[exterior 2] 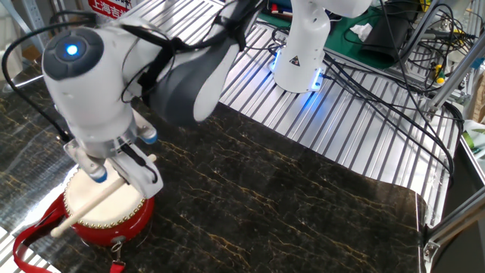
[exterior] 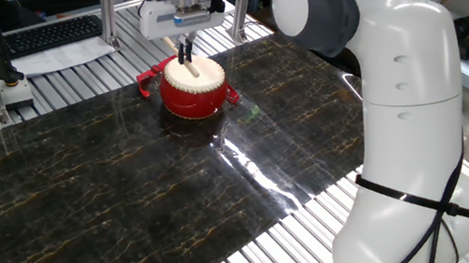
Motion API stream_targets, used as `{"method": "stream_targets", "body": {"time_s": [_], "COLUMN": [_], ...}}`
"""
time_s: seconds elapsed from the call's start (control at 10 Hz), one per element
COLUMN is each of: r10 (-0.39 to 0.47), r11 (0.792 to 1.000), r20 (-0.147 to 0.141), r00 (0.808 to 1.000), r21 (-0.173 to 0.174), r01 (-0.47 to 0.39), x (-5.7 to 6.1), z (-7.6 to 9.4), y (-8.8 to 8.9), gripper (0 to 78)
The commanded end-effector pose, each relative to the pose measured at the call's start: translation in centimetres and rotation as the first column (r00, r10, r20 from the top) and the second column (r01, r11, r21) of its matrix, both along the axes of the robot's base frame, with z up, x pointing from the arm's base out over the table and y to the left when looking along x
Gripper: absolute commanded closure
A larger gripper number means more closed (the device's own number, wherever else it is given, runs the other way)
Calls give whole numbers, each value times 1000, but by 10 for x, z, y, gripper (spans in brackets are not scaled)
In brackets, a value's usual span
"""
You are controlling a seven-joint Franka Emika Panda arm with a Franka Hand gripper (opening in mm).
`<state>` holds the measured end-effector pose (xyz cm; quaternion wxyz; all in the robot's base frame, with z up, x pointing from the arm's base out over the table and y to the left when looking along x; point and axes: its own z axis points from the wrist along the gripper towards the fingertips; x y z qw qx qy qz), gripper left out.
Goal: Play the drum
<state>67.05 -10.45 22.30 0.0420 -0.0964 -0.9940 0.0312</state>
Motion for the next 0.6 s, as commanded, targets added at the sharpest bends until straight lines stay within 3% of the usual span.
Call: {"method": "stream_targets", "body": {"time_s": [0.1, 0.3, 0.6], "r10": [-30, -42, -52], "r11": [999, 999, 998], "r20": [-26, -51, -46], "r00": [999, 998, 998], "r21": [-34, -13, 42], "r01": [29, 42, 54], "x": [2, 2, 6], "z": [-2, -1, 1], "y": [-5, -6, -10], "gripper": [764, 764, 764]}}
